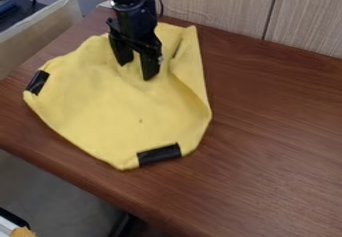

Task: Move the cloth from bottom to top left

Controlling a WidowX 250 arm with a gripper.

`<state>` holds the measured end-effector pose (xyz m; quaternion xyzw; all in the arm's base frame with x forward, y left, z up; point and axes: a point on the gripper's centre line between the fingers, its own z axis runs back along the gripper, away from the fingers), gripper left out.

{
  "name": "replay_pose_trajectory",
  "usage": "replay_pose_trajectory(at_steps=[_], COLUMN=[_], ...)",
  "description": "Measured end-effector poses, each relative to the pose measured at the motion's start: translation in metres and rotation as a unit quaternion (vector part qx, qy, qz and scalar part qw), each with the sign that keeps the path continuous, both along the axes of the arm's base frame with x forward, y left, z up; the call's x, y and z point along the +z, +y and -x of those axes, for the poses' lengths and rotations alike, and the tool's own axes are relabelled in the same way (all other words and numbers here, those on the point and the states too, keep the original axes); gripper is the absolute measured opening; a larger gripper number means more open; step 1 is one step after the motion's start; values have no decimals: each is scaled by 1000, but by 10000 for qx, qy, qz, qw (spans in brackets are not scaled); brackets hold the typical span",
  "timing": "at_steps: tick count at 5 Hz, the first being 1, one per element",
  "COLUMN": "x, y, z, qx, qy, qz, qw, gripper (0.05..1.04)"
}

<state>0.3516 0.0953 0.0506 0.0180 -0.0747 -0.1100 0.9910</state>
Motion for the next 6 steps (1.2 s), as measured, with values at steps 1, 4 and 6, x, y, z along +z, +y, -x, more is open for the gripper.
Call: replay_pose_trajectory(at_steps=[1,4,6], x=[-1,0,6], y=[28,50,38], z=[-18,-25,-23], qx=[229,367,231], qy=[-68,-77,-99], qz=[4,37,171], qw=[9997,9993,9995], gripper=[1001,1000,998])
